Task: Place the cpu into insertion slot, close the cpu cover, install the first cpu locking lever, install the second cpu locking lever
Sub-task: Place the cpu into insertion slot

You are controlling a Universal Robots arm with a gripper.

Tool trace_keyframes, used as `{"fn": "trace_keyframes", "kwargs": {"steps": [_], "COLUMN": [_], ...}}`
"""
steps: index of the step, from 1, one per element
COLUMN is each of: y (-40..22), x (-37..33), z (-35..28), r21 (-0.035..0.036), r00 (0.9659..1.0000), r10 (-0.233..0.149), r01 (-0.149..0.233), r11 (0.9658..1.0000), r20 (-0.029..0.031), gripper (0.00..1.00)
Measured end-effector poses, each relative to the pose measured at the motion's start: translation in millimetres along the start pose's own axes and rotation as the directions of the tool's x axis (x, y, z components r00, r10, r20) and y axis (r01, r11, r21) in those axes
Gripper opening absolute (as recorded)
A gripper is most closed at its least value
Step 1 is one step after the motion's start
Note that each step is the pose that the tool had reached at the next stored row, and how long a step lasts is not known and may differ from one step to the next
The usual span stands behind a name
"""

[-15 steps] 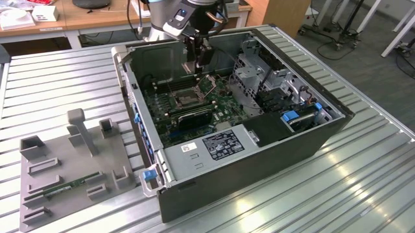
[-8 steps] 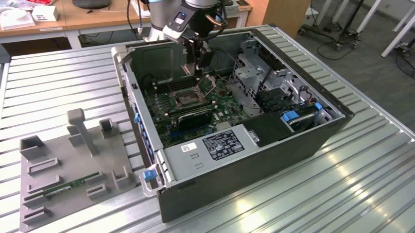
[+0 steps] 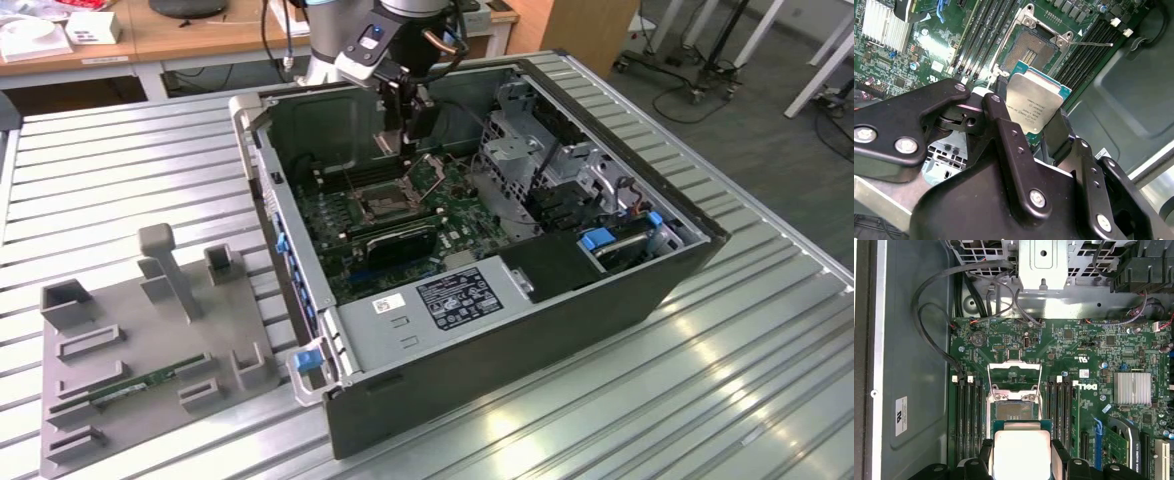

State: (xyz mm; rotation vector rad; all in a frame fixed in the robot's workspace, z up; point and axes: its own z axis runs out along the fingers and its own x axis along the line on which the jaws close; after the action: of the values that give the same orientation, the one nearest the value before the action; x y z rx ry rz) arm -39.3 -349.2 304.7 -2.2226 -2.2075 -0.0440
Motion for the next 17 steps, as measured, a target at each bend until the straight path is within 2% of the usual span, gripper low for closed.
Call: {"fn": "trace_keyframes", "kwargs": {"steps": [4, 11, 17], "y": [0.0, -0.2, -0.2], "x": [-0.1, -0.4, -0.4], "z": [2.9, 14.7, 16.0], "r21": [0.0000, -0.0001, 0.0000], "r00": [1.0000, 1.0000, 1.0000], "r10": [0.000, 0.000, 0.000], "r01": [0.000, 0.000, 0.000], "r11": [1.0000, 1.0000, 1.0000], "r20": [0.0000, -0.0001, 0.0000], "gripper": [0.54, 0.54, 0.54]}}
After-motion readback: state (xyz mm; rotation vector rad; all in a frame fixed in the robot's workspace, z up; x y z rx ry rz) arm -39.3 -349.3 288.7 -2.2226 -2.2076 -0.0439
